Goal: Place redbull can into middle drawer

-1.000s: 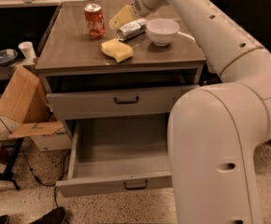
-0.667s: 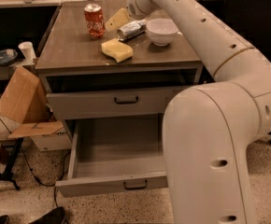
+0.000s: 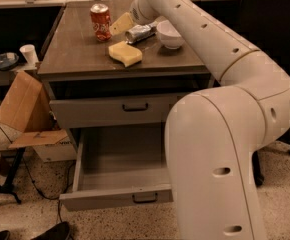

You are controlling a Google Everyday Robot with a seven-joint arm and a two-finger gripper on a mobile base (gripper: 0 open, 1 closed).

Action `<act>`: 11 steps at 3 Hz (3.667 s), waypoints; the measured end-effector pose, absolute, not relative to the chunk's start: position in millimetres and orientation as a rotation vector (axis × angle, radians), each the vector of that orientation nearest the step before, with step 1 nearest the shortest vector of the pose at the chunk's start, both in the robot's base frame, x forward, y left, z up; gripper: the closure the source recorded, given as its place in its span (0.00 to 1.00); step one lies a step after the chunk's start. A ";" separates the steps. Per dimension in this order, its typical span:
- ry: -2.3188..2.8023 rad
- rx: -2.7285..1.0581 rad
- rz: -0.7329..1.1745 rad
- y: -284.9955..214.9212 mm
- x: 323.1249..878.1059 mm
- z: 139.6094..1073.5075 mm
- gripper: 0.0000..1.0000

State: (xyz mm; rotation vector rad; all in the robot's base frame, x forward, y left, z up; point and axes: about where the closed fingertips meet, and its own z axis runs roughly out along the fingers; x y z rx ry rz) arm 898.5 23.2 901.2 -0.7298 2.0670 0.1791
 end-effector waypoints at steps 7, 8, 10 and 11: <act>1.972 -0.716 0.244 -27.6 936.2 899.9 0.00; 1.978 -0.761 0.278 -17.7 932.5 894.8 0.00; 2.016 -0.818 0.341 -7.5 923.1 878.3 0.00; 2.015 -0.824 0.355 -4.5 922.0 879.1 0.00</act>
Offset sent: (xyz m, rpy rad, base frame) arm 0.0238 -0.0334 -0.0094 0.0504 -0.0218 -0.0743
